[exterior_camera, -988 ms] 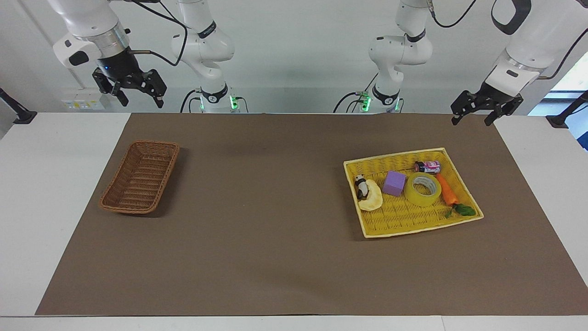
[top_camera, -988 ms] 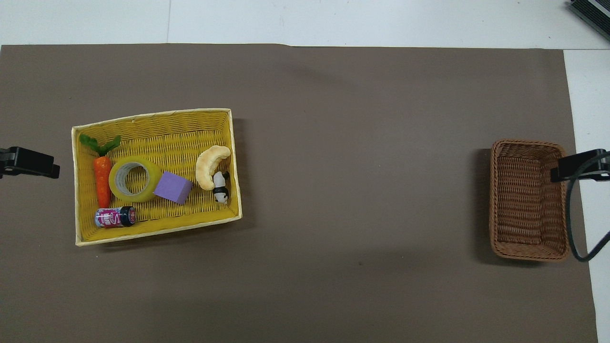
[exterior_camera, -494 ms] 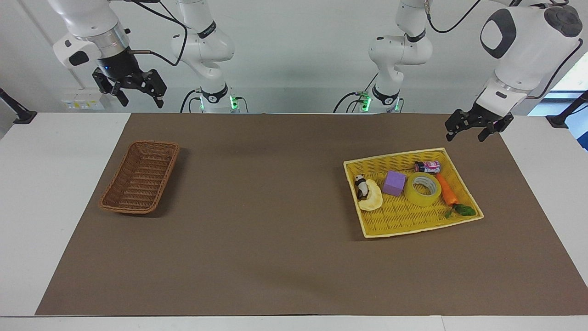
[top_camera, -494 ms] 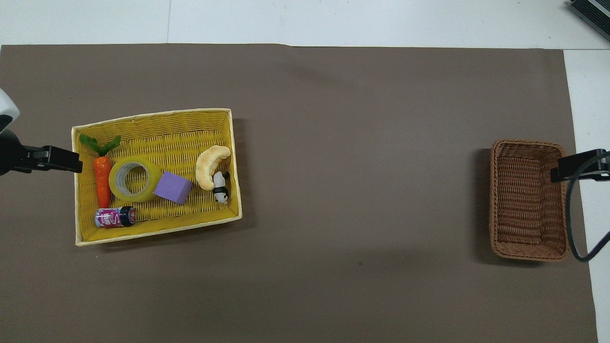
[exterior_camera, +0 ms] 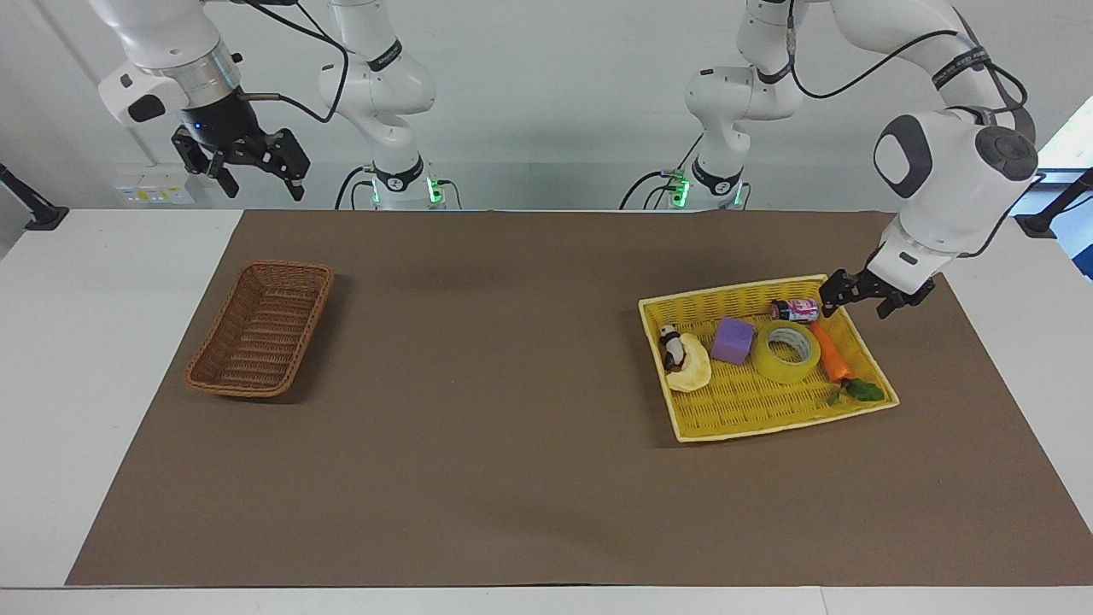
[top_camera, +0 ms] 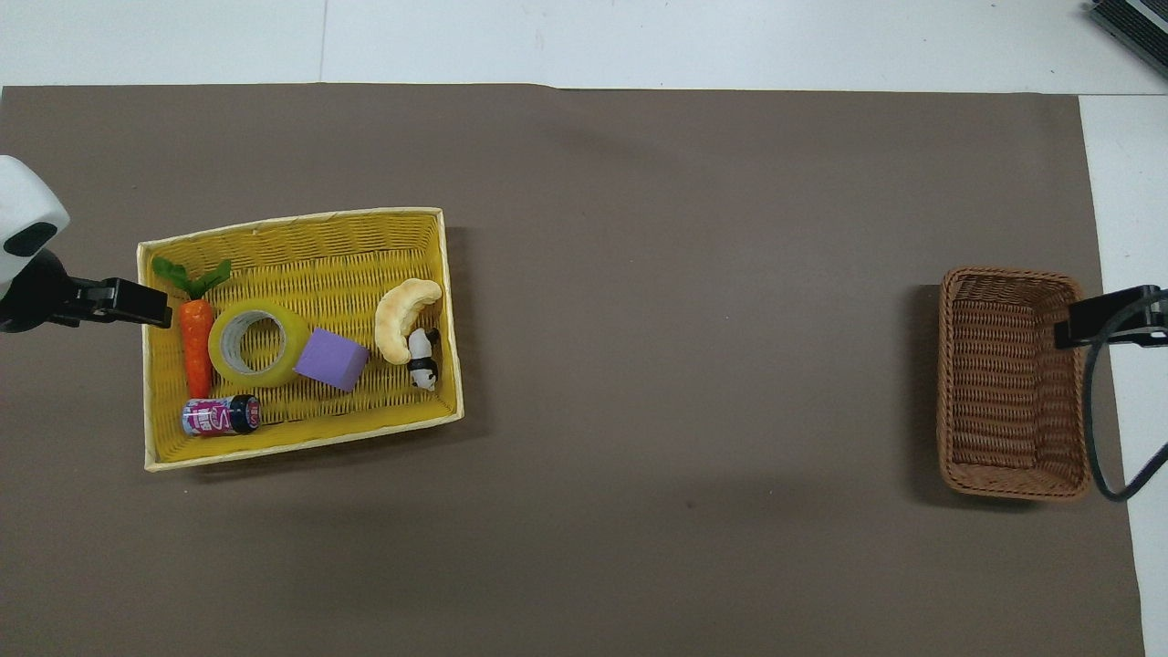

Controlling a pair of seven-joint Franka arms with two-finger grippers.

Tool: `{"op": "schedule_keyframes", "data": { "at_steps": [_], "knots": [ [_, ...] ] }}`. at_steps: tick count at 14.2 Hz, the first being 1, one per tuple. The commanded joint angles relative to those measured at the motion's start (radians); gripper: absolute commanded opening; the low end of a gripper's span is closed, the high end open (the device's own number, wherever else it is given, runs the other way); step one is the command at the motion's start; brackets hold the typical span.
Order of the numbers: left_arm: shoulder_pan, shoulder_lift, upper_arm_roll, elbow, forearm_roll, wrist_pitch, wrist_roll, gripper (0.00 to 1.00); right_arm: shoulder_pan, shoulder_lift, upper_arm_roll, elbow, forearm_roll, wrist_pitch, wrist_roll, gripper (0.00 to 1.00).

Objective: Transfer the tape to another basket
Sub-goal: 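Reach the left gripper down into the yellow basket onto the tape roll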

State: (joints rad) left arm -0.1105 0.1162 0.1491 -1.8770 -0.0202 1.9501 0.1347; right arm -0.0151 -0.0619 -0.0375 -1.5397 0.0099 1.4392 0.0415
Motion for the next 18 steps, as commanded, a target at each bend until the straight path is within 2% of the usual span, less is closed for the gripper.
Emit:
{"op": "schedule_keyframes", "data": {
  "at_steps": [1, 5, 9, 10, 13, 14, 15, 18],
  "knots": [
    [0.011, 0.051, -0.003, -0.043, 0.006, 0.105, 0.017, 1.0, -0.005, -0.01, 0.002, -0.014, 0.002, 0.014, -0.02, 1.0],
    [0.009, 0.054, -0.005, -0.154, 0.005, 0.225, 0.017, 1.0, -0.005, -0.01, 0.002, -0.014, 0.002, 0.014, -0.02, 1.0],
    [0.006, 0.089, -0.005, -0.172, -0.033, 0.271, 0.017, 0.99, -0.005, -0.01, 0.002, -0.014, 0.002, 0.014, -0.02, 1.0],
    [0.006, 0.091, -0.005, -0.188, -0.035, 0.288, 0.016, 0.9, -0.005, -0.01, 0.002, -0.014, 0.002, 0.014, -0.02, 1.0],
    [0.012, 0.088, -0.005, -0.206, -0.046, 0.297, 0.016, 0.48, -0.005, -0.01, 0.002, -0.014, 0.002, 0.014, -0.02, 1.0],
    [0.02, 0.088, -0.005, -0.208, -0.046, 0.297, 0.01, 0.2, -0.005, -0.01, 0.002, -0.014, 0.002, 0.014, -0.02, 1.0],
    [0.022, 0.088, -0.003, -0.206, -0.046, 0.291, 0.013, 0.0, -0.005, -0.01, 0.002, -0.014, 0.002, 0.014, -0.02, 1.0],
    [0.025, 0.094, -0.005, -0.16, -0.046, 0.247, 0.014, 0.0, -0.005, -0.01, 0.002, -0.014, 0.002, 0.014, -0.02, 1.0]
  ]
}}
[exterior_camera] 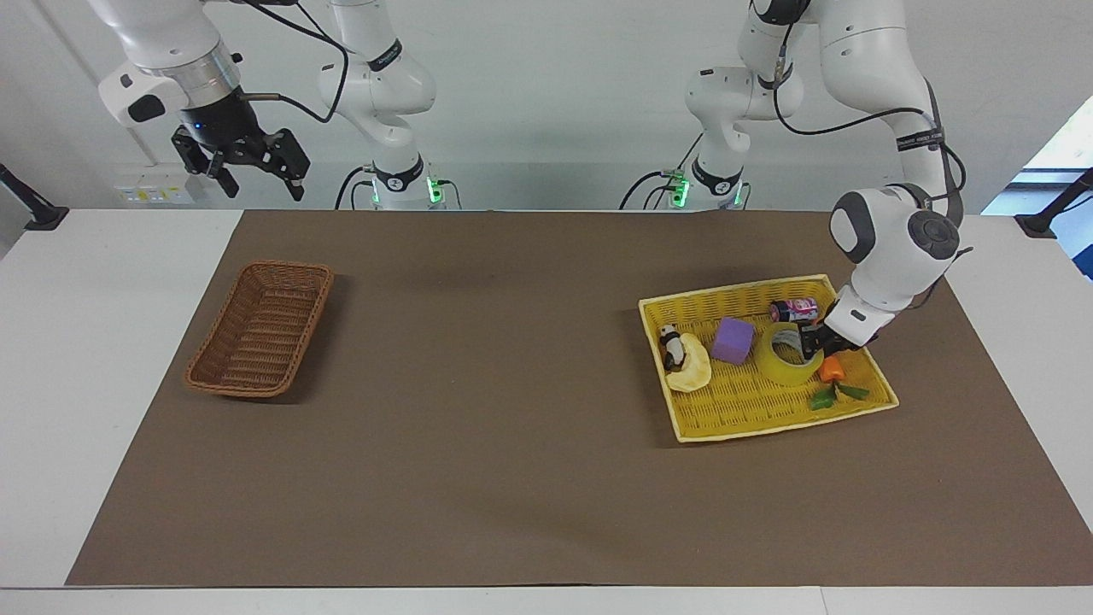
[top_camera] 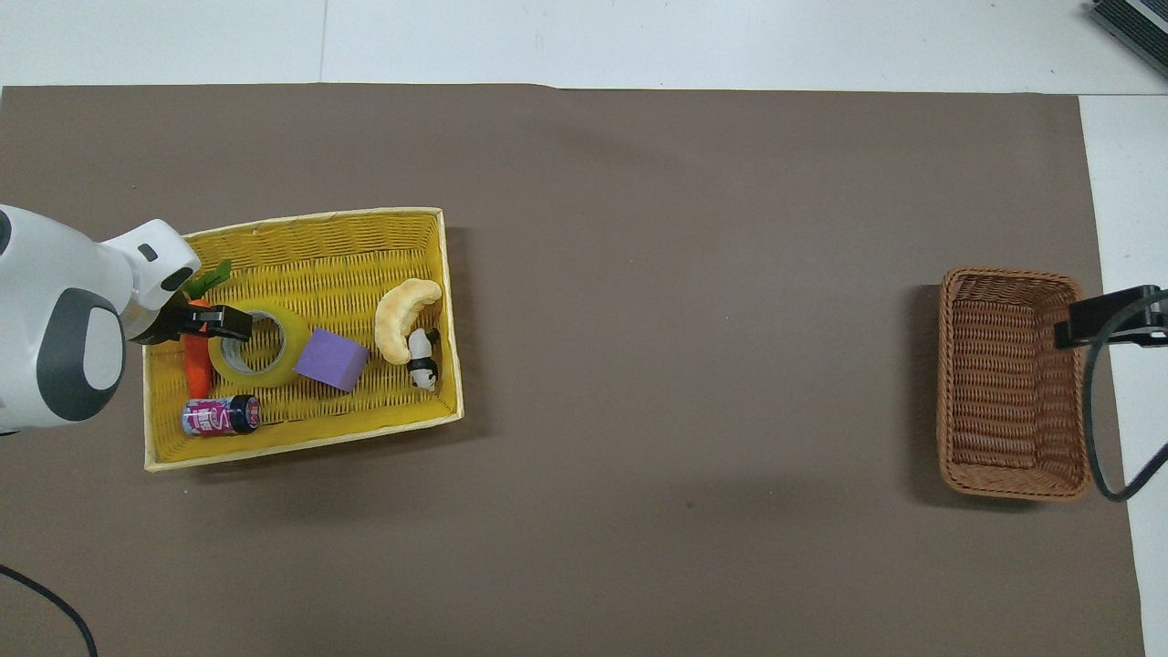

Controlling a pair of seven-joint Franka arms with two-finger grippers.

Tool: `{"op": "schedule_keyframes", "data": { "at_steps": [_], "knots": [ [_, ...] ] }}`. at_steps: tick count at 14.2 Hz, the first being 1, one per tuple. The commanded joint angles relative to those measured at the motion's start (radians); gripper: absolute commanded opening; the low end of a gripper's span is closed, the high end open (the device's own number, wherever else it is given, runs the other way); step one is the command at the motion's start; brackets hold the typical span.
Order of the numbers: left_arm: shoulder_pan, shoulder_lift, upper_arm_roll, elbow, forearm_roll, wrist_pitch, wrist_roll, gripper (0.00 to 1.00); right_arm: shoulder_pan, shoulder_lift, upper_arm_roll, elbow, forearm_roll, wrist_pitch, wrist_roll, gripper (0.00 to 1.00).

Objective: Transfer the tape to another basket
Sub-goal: 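Reach the left gripper down into the yellow basket onto the tape roll, then grasp the tape roll rim with the left gripper and lift it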

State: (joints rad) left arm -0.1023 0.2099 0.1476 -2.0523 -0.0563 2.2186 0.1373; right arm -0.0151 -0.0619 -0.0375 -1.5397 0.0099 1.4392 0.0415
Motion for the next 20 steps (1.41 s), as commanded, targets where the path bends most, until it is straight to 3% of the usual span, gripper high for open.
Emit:
{"op": "schedule_keyframes", "data": {
  "at_steps": [1, 8, 17, 20],
  "knots": [
    [0.016, 0.006, -0.003, 0.05, -0.011, -0.063, 0.012, 0.0, -0.005, -0.01, 0.002, -0.014, 0.002, 0.014, -0.02, 1.0],
    [0.018, 0.005, -0.003, 0.19, -0.03, -0.213, -0.001, 0.0, -0.005, -0.01, 0.002, -0.014, 0.002, 0.014, -0.02, 1.0],
    [0.003, 0.0, -0.014, 0.483, -0.036, -0.54, -0.134, 0.0, -0.005, -0.01, 0.002, -0.014, 0.002, 0.014, -0.02, 1.0],
    [-0.029, 0.003, -0.02, 0.53, -0.027, -0.654, -0.168, 0.0, -0.005, -0.01, 0.002, -0.014, 0.002, 0.014, -0.02, 1.0]
  ]
}}
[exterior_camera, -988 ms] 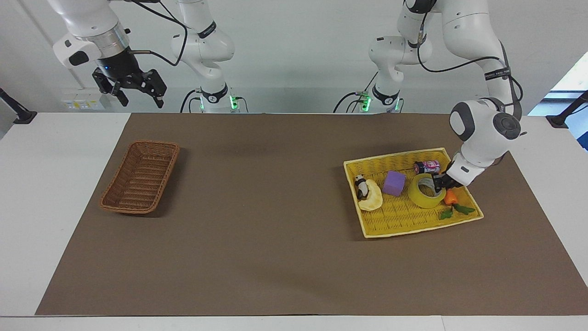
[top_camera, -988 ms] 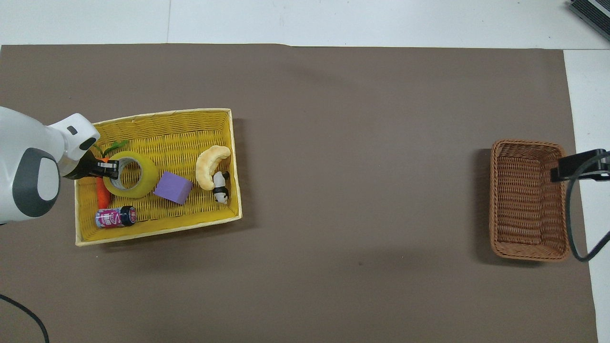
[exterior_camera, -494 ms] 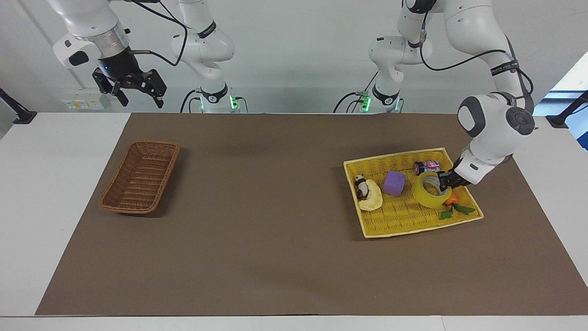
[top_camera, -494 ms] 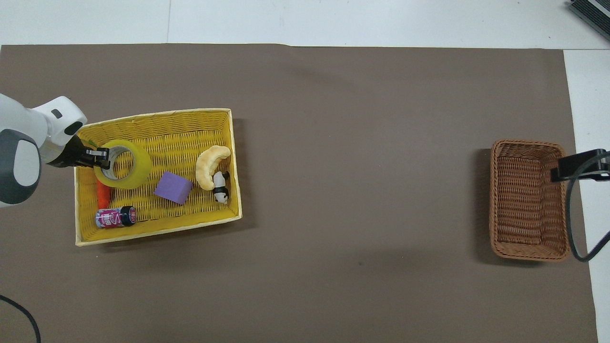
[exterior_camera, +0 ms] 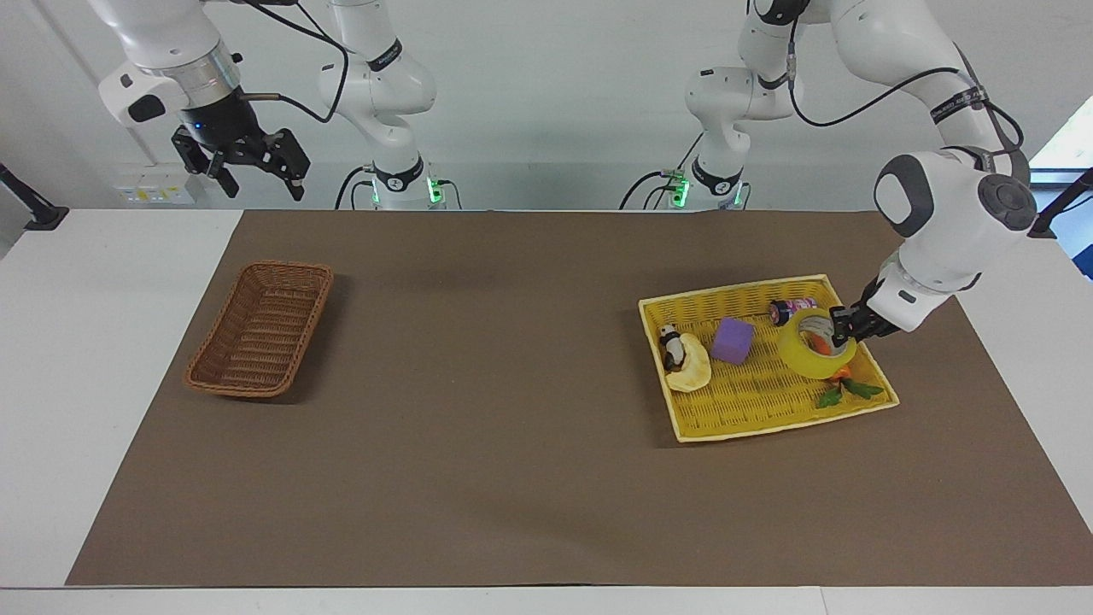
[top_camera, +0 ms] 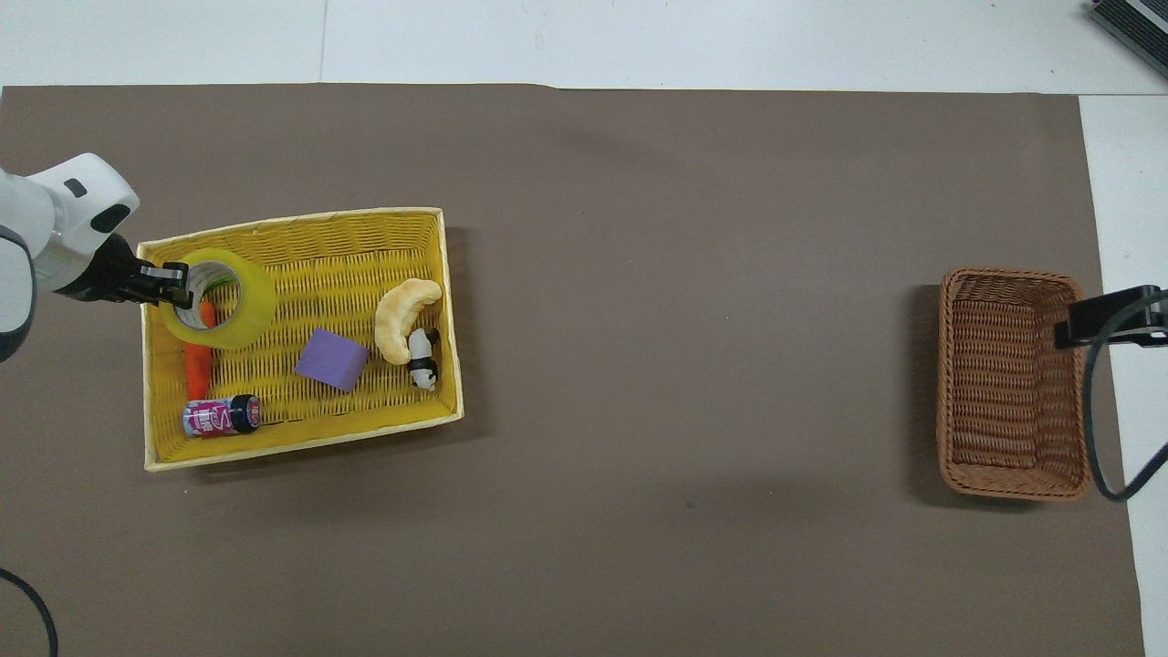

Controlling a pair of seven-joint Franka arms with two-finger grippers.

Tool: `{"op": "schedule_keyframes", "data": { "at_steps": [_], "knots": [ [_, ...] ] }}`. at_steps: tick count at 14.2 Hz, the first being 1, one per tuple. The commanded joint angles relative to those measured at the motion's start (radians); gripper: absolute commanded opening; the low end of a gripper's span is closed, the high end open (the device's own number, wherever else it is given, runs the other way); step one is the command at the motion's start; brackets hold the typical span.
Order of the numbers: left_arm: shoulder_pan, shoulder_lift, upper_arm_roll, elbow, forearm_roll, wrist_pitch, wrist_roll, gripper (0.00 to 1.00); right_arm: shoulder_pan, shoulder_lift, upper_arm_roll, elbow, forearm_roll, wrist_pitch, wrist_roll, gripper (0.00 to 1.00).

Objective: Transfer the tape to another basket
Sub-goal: 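Grasp the tape roll rim with the left gripper and lift it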

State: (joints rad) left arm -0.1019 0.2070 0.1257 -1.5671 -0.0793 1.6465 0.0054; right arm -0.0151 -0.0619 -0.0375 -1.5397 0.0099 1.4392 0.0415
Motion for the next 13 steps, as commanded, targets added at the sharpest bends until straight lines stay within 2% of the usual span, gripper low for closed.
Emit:
{"op": "schedule_keyframes", "data": {
  "at_steps": [1, 6, 8, 13],
  "knots": [
    [-0.044, 0.006, 0.002, 0.048, -0.001, -0.088, -0.063, 0.0, -0.005, -0.01, 0.002, -0.014, 0.002, 0.014, -0.02, 1.0],
    [-0.163, -0.004, -0.014, 0.036, -0.04, -0.045, -0.264, 0.0, -0.002, -0.012, 0.002, -0.014, -0.001, 0.012, -0.038, 1.0],
    [-0.217, -0.009, -0.014, 0.027, -0.069, -0.037, -0.289, 0.0, 0.003, -0.01, 0.002, -0.029, 0.002, 0.058, -0.115, 1.0],
    [-0.333, -0.04, -0.015, -0.028, -0.204, 0.044, -0.32, 0.0, 0.04, 0.013, 0.005, -0.19, 0.119, 0.237, -0.091, 1.0]
  ]
}}
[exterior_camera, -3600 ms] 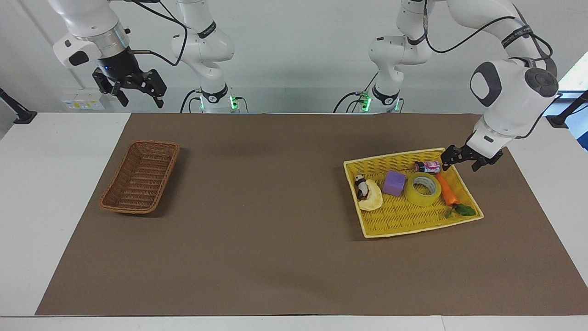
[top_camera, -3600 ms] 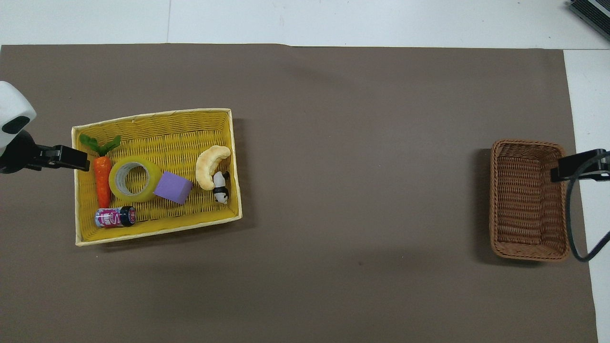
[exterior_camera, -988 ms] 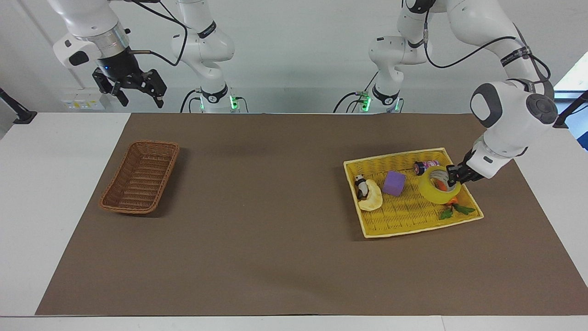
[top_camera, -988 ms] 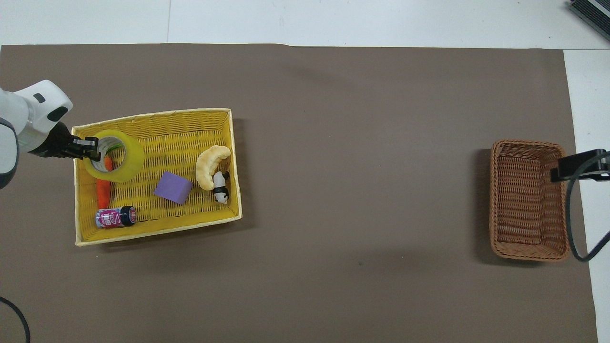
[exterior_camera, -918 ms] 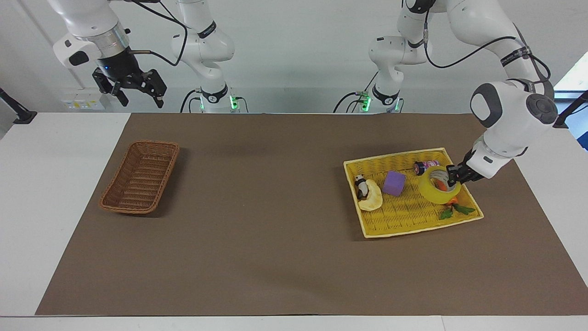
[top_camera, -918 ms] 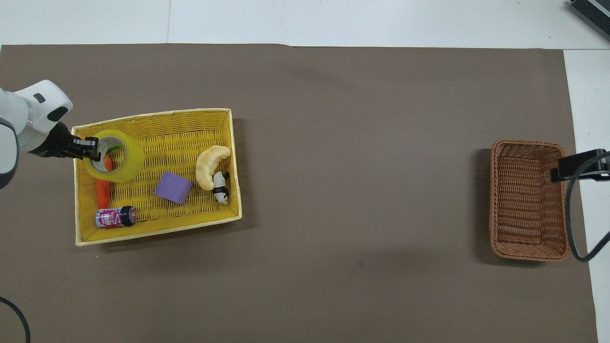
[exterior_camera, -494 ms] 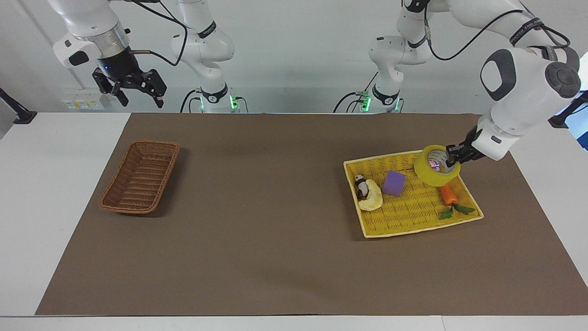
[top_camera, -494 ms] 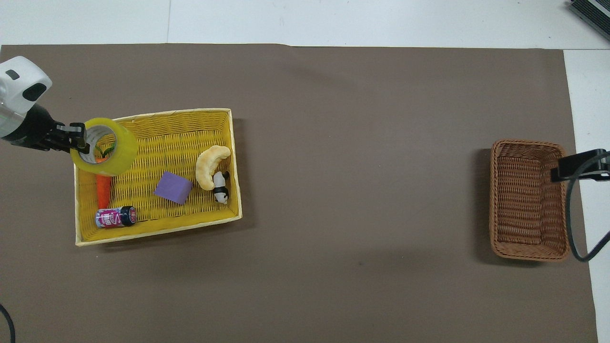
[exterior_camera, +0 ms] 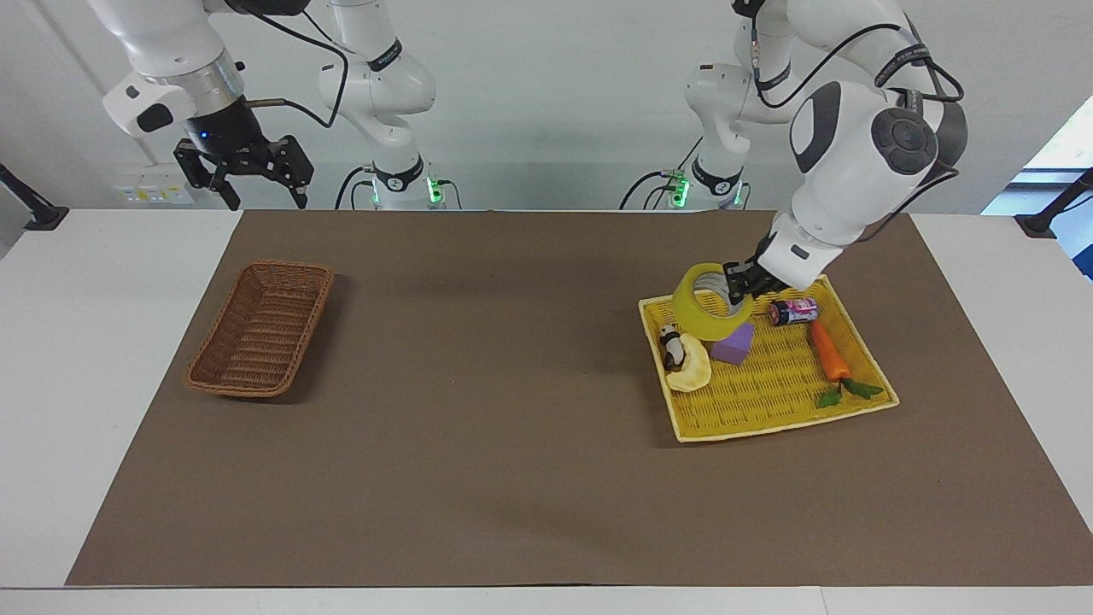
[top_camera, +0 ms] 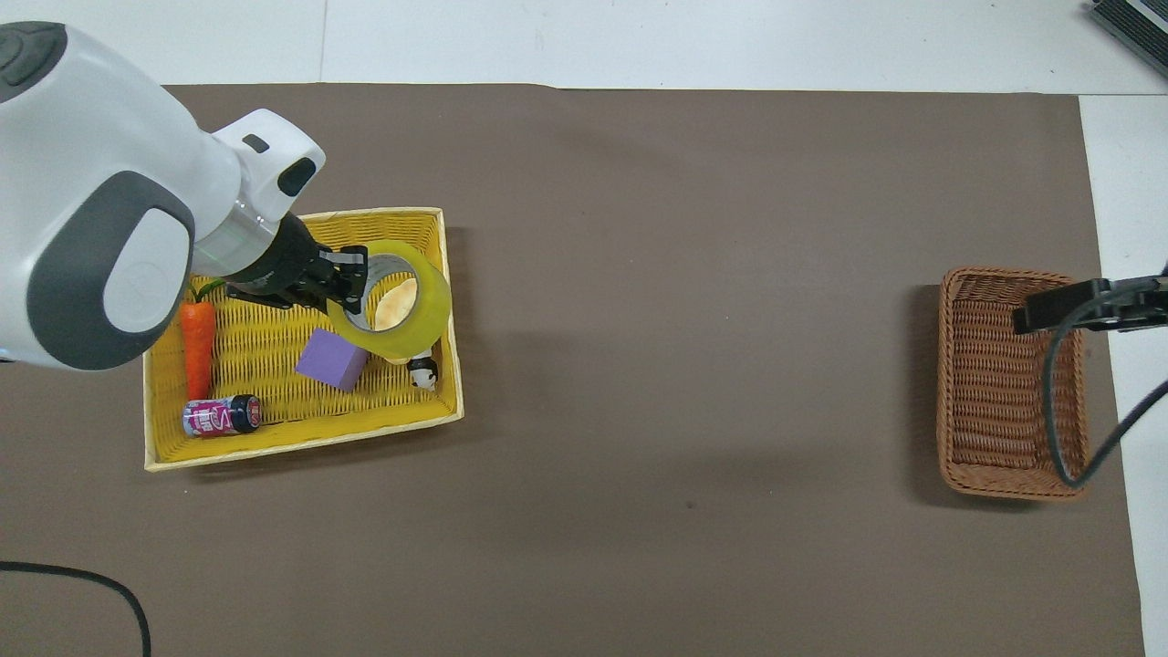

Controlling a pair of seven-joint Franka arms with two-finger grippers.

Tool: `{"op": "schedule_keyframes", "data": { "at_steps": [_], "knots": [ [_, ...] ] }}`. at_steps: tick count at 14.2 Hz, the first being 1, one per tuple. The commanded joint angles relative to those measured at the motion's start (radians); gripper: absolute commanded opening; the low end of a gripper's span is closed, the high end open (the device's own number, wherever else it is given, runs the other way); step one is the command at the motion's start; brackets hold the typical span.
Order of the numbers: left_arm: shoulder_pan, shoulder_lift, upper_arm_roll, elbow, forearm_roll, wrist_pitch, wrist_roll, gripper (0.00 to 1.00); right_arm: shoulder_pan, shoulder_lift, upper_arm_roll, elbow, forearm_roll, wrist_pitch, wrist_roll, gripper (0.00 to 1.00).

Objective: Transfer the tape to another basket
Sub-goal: 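Grasp the tape roll rim with the left gripper and lift it, then carry the tape toward the right gripper while the right gripper reaches out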

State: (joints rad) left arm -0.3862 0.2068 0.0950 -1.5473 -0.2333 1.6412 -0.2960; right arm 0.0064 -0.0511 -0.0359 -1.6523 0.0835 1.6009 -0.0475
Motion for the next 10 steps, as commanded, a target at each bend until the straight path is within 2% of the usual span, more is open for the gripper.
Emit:
{"op": "schedule_keyframes", "data": {
  "at_steps": [1, 3, 6, 8, 10],
  "knots": [
    [-0.08, -0.053, 0.014, -0.069, -0.069, 0.09, -0.04, 0.0, 0.035, 0.028, 0.002, -0.087, 0.083, 0.083, 0.009, 1.0],
    [-0.163, -0.072, 0.014, -0.109, -0.073, 0.175, -0.139, 0.0, 0.07, 0.082, 0.002, -0.09, 0.165, 0.112, 0.078, 1.0],
    [-0.278, -0.061, 0.014, -0.14, -0.073, 0.27, -0.225, 0.0, 0.121, 0.122, 0.002, -0.11, 0.321, 0.145, 0.231, 1.0],
    [-0.35, -0.052, 0.014, -0.181, -0.077, 0.36, -0.271, 0.0, 0.138, 0.128, 0.002, -0.153, 0.447, 0.194, 0.29, 1.0],
    [-0.405, -0.037, 0.014, -0.217, -0.113, 0.435, -0.308, 0.0, 0.123, 0.123, 0.002, -0.167, 0.511, 0.185, 0.278, 1.0]
  ]
}}
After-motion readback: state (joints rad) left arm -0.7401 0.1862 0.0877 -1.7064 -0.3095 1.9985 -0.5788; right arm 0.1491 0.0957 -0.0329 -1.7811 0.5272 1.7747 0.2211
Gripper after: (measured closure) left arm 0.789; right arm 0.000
